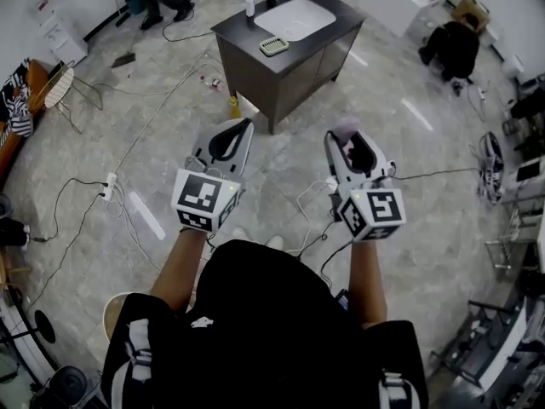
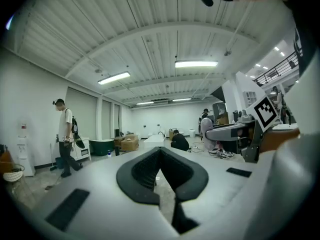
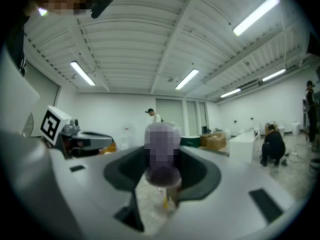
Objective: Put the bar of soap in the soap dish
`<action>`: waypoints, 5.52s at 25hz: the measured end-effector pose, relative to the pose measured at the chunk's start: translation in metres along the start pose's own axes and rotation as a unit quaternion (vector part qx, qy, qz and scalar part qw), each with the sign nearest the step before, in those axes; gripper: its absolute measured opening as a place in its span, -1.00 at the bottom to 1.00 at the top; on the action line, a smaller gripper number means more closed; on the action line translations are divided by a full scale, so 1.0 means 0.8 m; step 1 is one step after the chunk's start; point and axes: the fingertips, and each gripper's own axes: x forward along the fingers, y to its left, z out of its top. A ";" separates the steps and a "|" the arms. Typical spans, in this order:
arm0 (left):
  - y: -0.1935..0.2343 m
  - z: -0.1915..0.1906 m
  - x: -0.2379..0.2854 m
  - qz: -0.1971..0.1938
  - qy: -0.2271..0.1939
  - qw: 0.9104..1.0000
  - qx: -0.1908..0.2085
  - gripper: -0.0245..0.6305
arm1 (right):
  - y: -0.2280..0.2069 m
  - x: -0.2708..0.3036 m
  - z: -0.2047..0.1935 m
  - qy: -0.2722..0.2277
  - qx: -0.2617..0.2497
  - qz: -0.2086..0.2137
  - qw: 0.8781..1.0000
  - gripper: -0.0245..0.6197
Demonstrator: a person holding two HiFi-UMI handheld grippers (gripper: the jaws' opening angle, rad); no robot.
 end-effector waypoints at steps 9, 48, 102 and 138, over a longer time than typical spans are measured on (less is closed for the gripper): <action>-0.015 -0.017 -0.006 0.016 0.011 1.000 0.000 -0.85 | -0.012 -0.009 -0.016 0.003 0.002 0.014 1.000 -0.28; 0.293 -0.019 0.288 0.017 0.007 1.000 -0.022 -0.85 | -0.105 0.416 0.014 0.027 -0.016 0.035 0.999 -0.28; 0.442 -0.085 0.563 0.229 0.071 0.967 -0.083 -0.85 | -0.244 0.758 -0.098 0.169 -0.074 0.331 0.926 -0.29; 0.481 -0.142 0.498 0.310 0.121 0.935 -0.121 -0.85 | -0.194 0.758 -0.349 0.389 -0.364 0.518 0.669 -0.29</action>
